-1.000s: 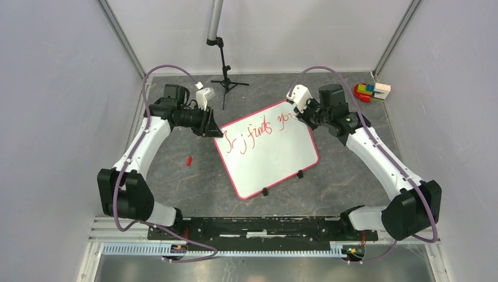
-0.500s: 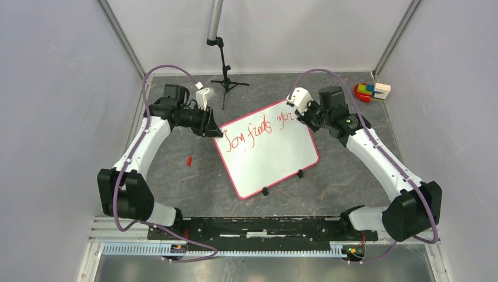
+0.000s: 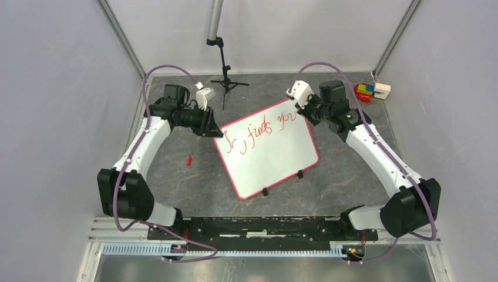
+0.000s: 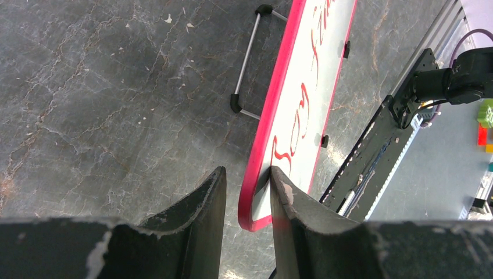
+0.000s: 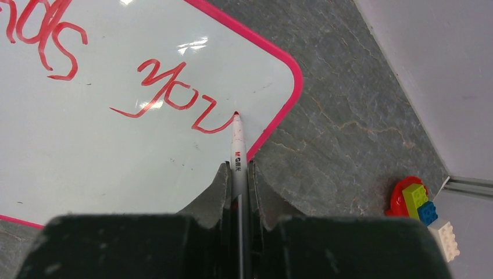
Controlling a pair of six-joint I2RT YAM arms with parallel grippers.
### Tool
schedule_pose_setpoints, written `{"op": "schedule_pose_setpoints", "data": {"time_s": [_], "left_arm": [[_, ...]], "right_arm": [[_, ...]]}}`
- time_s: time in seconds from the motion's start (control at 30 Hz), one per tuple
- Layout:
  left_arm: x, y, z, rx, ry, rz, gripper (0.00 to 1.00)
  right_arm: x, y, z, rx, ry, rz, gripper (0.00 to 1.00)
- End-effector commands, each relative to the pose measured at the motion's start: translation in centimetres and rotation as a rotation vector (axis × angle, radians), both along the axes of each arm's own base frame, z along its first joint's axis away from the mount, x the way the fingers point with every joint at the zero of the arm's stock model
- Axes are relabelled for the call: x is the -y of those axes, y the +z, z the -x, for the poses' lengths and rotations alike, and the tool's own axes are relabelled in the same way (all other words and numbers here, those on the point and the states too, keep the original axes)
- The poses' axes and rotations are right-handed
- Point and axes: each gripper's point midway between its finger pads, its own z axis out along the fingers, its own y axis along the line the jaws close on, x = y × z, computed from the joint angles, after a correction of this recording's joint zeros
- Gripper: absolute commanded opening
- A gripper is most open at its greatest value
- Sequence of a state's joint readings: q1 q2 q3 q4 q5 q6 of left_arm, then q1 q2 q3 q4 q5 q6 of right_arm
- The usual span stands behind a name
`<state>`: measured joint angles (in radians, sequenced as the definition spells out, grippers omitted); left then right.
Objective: Write a sentence on the whiteboard
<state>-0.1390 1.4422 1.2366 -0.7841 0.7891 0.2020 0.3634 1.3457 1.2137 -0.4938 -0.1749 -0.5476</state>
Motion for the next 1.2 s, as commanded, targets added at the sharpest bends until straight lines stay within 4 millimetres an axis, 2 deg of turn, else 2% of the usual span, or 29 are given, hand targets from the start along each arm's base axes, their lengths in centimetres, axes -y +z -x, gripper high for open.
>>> {"op": "schedule_pose_setpoints", "data": {"time_s": [0.0, 0.47, 0.63, 0.77, 1.03, 1.17], "left_arm": [[0.1, 0.3, 0.0, 0.031, -0.025, -0.001, 0.40], [0.3, 0.2, 0.3, 0.037, -0.035, -0.008, 0.40], [0.3, 0.2, 0.4, 0.042, -0.035, -0.010, 0.40], [0.2, 0.3, 0.5, 0.043, -0.034, -0.011, 0.40], [0.3, 1.0, 0.5, 0.062, -0.032, -0.005, 0.42], [0.2, 1.4, 0.3, 0.061, -0.023, -0.005, 0.55]], "right_arm": [[-0.3, 1.8, -1.1, 0.050, 0.003, -0.018, 0.00], [0.6, -1.3, 1.8, -0.019, 0.014, 0.008, 0.00], [1.3, -1.6, 2.3, -0.018, 0.008, 0.034, 0.00], [1.7, -0.2, 2.0, 0.016, -0.003, 0.051, 0.00], [1.2, 3.8, 1.9, 0.081, 0.043, 0.047, 0.00], [-0.4, 4.9, 3.1, 0.059, 0.133, -0.006, 0.00]]}}
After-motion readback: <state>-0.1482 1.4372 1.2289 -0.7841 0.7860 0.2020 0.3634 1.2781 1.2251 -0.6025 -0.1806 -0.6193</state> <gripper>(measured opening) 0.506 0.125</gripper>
